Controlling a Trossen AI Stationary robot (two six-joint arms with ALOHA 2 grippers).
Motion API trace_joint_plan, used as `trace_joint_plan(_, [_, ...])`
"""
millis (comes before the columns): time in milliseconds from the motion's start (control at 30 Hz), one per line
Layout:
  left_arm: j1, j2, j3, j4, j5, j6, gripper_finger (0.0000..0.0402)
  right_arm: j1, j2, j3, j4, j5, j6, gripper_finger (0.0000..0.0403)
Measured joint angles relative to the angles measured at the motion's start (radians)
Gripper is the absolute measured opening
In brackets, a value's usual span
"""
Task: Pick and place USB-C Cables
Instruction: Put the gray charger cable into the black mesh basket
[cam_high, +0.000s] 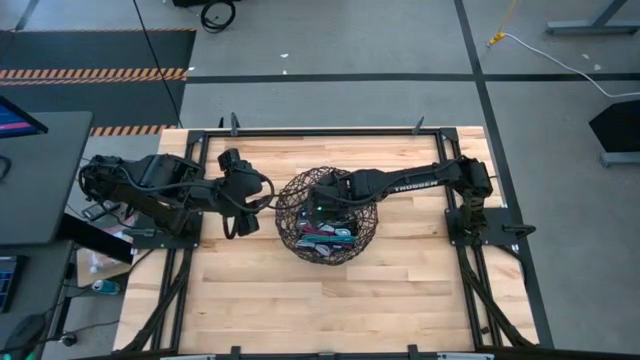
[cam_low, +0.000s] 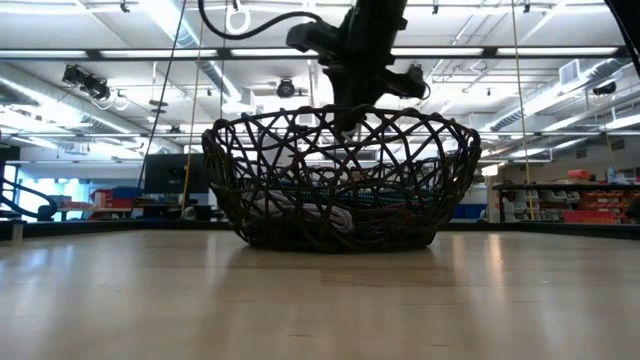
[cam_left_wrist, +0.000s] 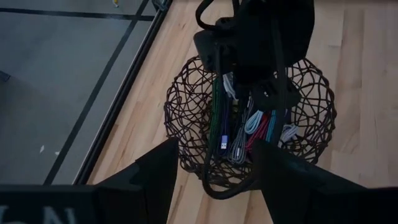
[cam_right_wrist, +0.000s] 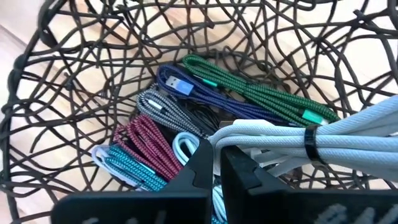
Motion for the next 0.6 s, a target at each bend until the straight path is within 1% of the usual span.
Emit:
trace_joint_plan(200, [0.000, 0.000, -0.001, 0.000, 0.000, 0.002, 0.0210, 0.000, 0.000, -0.012, 0.020, -0.018, -0.025, 0.0012])
trace_joint_plan(333, [0.000, 0.000, -0.001, 0.000, 0.000, 0.002, 0.0210, -0.003, 0.001, -0.091, 0.070, -0.060, -0.026, 0.0012])
trace_joint_plan(467, [0.000, 0.000, -0.001, 0.000, 0.000, 0.002, 0.0210, -0.003, 0.001, -0.173, 0.158, -0.092, -0.017, 0.0012])
trace_joint_plan(600, [0.000, 0.000, -0.001, 0.000, 0.000, -0.002, 0.0210, -0.006, 0.001, -0.214, 0.233, -0.124, -0.017, 0.0012])
